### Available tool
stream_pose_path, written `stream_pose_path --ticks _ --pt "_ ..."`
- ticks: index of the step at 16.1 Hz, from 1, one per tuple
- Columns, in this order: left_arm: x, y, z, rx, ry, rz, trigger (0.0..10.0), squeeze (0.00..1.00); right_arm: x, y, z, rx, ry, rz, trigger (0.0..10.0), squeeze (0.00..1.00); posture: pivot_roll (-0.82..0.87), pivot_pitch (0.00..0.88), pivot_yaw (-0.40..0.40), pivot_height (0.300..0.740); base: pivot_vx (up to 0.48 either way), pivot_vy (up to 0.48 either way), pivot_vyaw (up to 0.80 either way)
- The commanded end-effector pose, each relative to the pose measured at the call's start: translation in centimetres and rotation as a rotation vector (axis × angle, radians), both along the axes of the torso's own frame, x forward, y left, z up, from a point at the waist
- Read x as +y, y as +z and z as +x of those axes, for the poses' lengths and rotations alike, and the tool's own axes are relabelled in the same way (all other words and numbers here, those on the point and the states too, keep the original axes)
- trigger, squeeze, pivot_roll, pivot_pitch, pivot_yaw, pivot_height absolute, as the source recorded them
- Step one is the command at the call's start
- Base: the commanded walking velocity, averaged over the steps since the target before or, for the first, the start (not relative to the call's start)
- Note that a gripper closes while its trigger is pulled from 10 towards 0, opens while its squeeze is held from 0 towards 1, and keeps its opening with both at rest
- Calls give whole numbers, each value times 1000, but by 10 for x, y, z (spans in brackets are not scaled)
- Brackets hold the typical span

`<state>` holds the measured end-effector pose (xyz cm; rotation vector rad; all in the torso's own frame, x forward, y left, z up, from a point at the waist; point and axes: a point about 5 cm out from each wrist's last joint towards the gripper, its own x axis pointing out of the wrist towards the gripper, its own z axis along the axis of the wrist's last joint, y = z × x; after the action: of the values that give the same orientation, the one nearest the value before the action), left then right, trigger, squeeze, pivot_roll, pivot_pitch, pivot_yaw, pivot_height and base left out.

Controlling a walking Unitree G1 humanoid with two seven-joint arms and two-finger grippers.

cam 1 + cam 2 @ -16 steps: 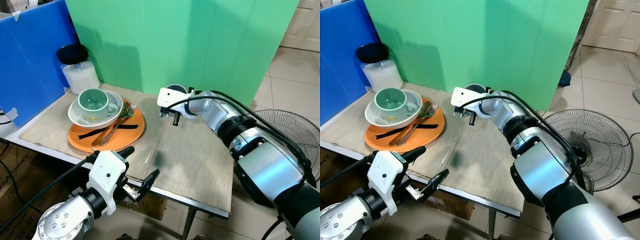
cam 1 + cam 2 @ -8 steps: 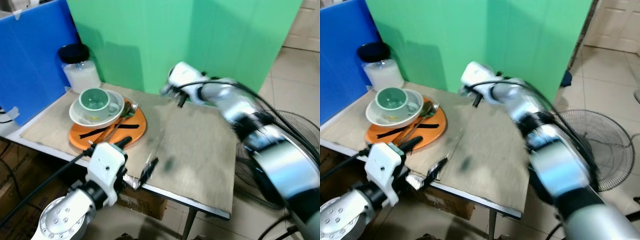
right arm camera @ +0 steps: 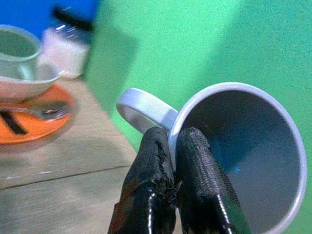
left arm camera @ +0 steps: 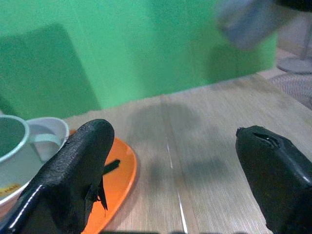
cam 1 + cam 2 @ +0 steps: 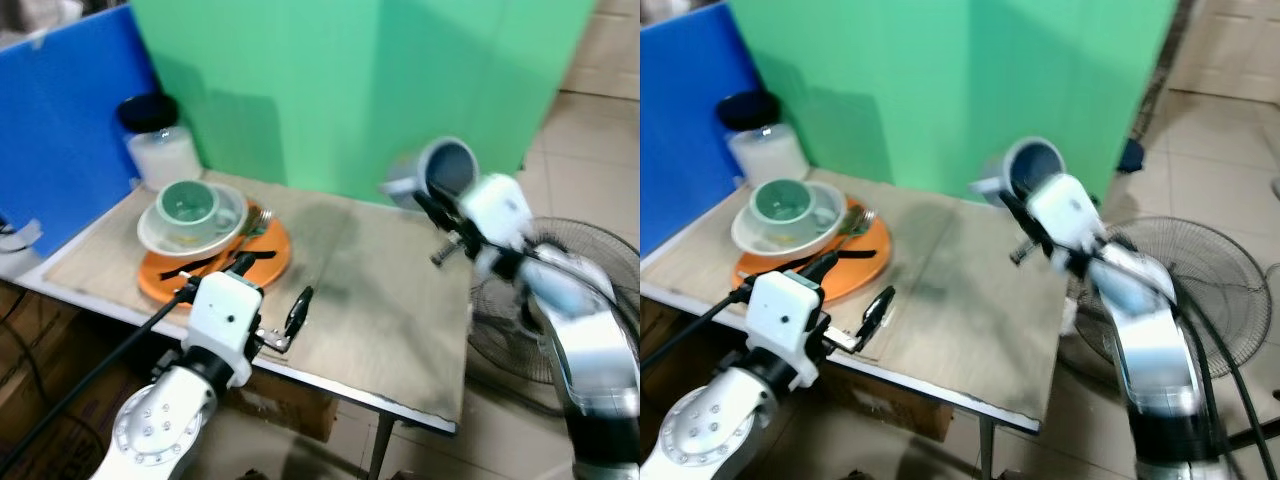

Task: Setting the table

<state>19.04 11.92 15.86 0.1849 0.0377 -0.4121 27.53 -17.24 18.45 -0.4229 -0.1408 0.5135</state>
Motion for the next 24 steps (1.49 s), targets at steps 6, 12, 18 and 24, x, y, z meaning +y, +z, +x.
stream_pose_path --ticks 6,12,18,24 --pt "8 -3 9 -52 186 1 10000 0 -7 -16 -51 41 -205 181 10000 0 -88 0 71 740 0 0 -800" --pt "8 -5 5 -62 213 -6 10000 0 -18 -19 -44 88 -358 146 10000 0 -96 0 47 740 0 0 -800" --pt "21 -4 8 -69 297 5 10000 0 -6 -20 -32 132 -348 125 10000 0 -85 0 31 740 0 0 -800" --pt "27 -4 11 -83 301 20 10000 0 -8 -16 -28 146 -389 117 10000 0 -91 0 44 740 0 0 -800"
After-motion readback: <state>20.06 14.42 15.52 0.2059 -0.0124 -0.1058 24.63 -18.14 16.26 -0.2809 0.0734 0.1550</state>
